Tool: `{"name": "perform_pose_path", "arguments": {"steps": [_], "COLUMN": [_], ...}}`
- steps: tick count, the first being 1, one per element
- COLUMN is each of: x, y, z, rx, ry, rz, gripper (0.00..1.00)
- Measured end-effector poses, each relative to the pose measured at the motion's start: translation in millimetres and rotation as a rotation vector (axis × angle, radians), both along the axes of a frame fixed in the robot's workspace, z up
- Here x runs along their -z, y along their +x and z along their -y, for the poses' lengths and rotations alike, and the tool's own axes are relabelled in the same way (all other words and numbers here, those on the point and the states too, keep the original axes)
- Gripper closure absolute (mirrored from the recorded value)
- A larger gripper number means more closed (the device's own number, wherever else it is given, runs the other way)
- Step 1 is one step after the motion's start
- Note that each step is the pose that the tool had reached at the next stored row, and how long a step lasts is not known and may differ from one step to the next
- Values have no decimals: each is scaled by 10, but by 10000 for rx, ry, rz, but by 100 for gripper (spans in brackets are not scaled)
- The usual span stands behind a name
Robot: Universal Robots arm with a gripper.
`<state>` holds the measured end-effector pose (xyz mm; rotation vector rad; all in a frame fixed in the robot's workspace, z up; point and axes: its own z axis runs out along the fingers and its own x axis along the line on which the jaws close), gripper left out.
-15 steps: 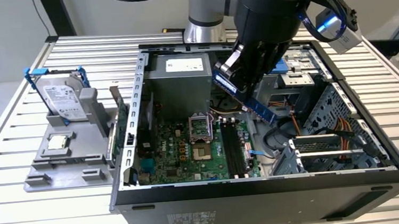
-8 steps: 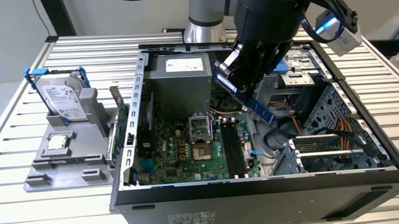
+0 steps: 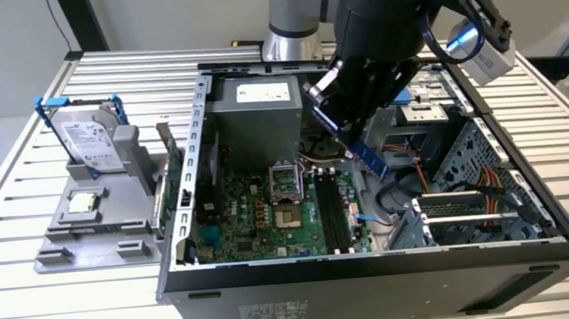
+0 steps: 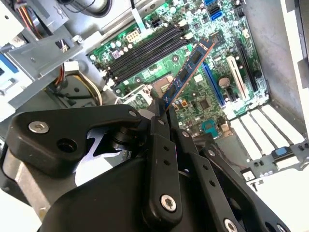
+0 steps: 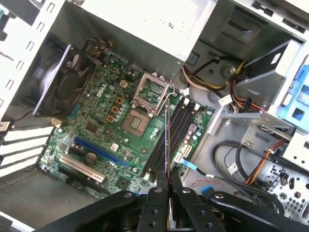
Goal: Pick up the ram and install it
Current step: 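Insert the ram into the slot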
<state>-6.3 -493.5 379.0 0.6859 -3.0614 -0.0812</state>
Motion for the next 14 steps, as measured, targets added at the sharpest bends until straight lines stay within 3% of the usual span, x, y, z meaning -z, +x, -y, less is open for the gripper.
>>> {"name": "perform_pose_path", "arguments": {"steps": [14], "x": [0], "y": [0], "z": [0], "rx": [1853], "ry": [0], "rz": [0], "gripper": [100]}}
